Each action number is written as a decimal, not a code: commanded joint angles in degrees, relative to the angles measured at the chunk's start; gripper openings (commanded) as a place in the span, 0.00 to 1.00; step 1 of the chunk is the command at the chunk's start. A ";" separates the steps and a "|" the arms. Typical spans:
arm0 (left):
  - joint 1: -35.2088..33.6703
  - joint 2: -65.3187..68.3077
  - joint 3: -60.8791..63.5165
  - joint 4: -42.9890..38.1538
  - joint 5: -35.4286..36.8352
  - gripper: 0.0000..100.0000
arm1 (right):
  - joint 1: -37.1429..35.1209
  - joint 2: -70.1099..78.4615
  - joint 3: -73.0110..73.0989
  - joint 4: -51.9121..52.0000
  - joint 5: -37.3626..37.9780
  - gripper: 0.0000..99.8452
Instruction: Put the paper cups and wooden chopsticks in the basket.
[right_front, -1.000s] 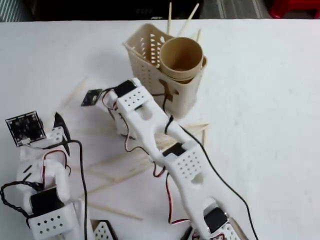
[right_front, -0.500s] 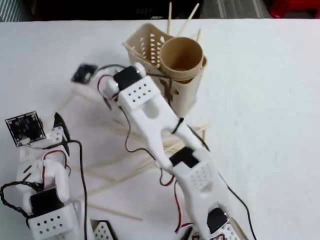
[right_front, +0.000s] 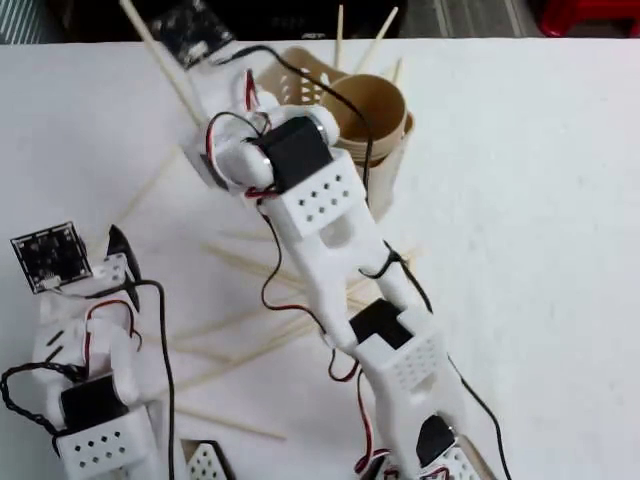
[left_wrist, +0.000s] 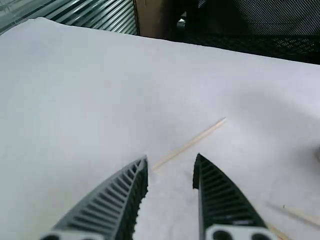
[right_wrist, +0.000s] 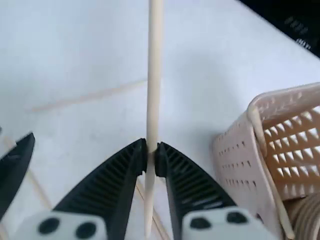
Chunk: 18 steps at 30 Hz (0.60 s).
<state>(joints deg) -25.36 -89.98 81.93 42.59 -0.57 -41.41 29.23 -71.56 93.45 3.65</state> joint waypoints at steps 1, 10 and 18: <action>-0.22 -0.84 -0.62 -0.09 0.44 0.16 | -0.04 -3.74 -5.71 -4.88 -2.73 0.02; -0.13 -0.84 -0.62 -0.09 0.44 0.16 | 6.90 -3.74 -8.53 -15.69 -2.46 0.02; -0.13 -0.84 -0.62 -0.09 0.44 0.16 | 11.82 -3.74 -8.53 -21.05 -2.46 0.02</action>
<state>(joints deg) -25.36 -89.98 81.93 42.59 -0.57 -31.12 29.23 -78.15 75.08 1.63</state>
